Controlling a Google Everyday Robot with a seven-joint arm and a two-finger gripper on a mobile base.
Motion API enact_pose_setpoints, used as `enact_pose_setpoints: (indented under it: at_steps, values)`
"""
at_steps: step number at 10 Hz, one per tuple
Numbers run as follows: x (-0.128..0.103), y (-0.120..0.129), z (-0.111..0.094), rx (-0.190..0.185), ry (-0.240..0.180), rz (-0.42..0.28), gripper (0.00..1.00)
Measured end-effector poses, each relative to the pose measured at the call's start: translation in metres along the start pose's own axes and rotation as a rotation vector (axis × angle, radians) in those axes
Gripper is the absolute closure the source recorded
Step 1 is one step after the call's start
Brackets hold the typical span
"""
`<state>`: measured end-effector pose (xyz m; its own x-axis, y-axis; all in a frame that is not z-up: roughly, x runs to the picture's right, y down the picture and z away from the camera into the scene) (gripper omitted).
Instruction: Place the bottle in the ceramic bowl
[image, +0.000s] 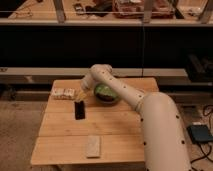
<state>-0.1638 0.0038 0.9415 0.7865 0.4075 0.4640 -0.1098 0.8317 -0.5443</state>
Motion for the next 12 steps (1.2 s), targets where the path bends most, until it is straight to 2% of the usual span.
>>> enact_pose_setpoints:
  at_steps: [2, 3, 6, 10, 12]
  values:
    - [0.006, -0.004, 0.002, 0.022, 0.003, 0.027, 0.2]
    - [0.008, -0.004, 0.004, 0.021, 0.001, 0.037, 0.2]
    - [0.018, 0.001, 0.013, -0.008, -0.003, 0.073, 0.2]
    - [0.025, 0.001, 0.021, -0.024, -0.004, 0.093, 0.21]
    - [0.025, -0.002, 0.023, -0.026, -0.006, 0.104, 0.34]
